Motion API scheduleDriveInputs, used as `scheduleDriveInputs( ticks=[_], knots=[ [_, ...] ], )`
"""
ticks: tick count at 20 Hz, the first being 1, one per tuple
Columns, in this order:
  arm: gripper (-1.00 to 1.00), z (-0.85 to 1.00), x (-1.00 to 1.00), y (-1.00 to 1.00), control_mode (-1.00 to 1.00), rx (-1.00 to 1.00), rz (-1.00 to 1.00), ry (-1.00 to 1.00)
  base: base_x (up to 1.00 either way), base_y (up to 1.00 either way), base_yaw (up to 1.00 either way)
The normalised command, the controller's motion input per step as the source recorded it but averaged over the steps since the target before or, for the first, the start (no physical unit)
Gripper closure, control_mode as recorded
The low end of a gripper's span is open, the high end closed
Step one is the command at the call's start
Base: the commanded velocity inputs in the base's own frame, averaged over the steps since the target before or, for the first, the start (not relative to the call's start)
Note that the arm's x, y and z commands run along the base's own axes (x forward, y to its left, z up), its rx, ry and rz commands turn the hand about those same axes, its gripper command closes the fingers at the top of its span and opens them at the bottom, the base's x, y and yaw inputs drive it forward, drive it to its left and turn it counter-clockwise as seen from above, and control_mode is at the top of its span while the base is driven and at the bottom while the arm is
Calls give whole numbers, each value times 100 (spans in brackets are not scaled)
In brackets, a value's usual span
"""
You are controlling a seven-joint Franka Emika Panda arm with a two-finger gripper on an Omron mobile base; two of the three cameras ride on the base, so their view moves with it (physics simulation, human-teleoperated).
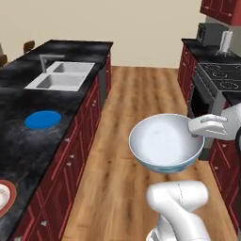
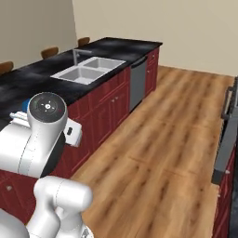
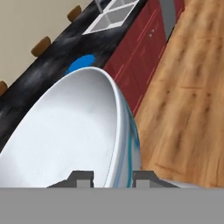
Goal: Move the bowls from the cabinet to the plates on the dining table.
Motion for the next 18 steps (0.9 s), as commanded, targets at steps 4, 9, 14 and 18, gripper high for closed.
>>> scheduleDriveInputs(
  ticks=[4,9,14,18],
  knots=[
    [100,0,0,0,100,0,0,0,22,0,37],
    [100,0,0,0,100,0,0,0,21,0,37],
    [100,0,0,0,100,0,0,0,19,0,37],
    [100,0,0,0,100,0,0,0,19,0,37]
  ],
)
